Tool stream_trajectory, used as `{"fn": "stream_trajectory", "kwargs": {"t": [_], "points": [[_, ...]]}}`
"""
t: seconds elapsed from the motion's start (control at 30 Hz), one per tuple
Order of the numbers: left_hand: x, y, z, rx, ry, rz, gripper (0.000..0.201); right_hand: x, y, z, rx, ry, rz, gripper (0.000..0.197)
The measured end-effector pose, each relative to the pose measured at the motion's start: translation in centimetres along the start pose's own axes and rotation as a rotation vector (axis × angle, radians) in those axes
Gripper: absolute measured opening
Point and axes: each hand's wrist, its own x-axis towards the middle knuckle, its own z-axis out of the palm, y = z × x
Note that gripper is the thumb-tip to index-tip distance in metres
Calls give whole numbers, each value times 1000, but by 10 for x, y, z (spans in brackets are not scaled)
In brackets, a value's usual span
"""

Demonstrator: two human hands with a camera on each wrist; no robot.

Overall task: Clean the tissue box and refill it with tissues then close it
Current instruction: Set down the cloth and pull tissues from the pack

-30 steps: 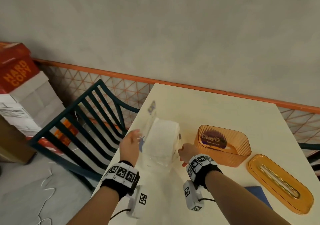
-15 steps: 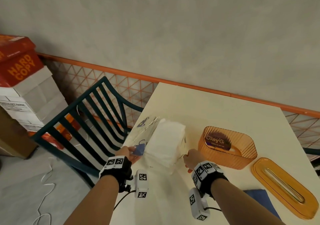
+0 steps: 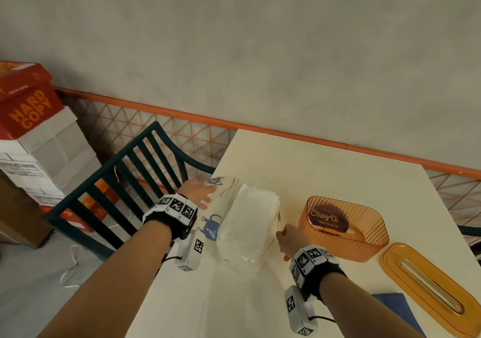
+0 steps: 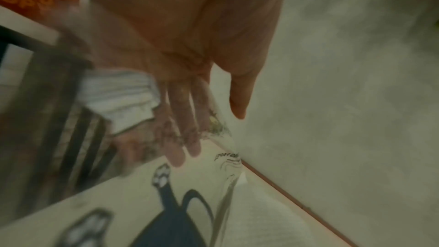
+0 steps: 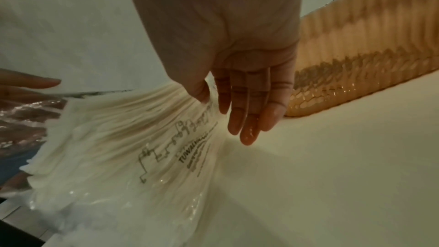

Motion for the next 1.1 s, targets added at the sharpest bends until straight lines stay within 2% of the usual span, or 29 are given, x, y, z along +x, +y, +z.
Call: {"fn": "stream_trajectory", "kwargs": {"t": [0.1,0.17,0.27,0.37,0.53,0.6,0.67,0.73,0.8,0.83,0.97,1.03,1.1], "points": [[13,13,4,-55,-117,-61,21,7,4,1,6,9,11,26],[26,13,2,-158,-150,-135,26,8,6,1,27,-2,24,29],[46,0,2,-210,-48,-151,29,5,8,1,18,-17,40,31],[53,-15,4,-250,3,-171,30,3,8,1,27,-28,55,24],[60,-23,2,-313,-10,-198,40,2,4,-2,21,-44,51,20],[61,-18,-3,-279,-54,-209,48,0,2,-5,9,-40,37,24],[54,-13,-9,-255,-52,-205,49,-2,1,-7,8,-38,20,30],[46,-13,-14,-205,40,-106,39,-5,0,-10,7,-41,3,30],[29,-14,-19,12,286,86,22,-8,0,-13,1,-36,-19,32],[20,-13,-20,121,395,172,19,-9,1,-15,-9,-32,-30,34],[-34,3,-1,528,681,572,17,-17,6,-27,-65,-13,-81,34],[-56,12,20,681,689,743,19,-22,11,-38,-92,26,-115,28],[-69,13,47,739,583,842,18,-26,19,-51,-124,95,-157,23]]}}
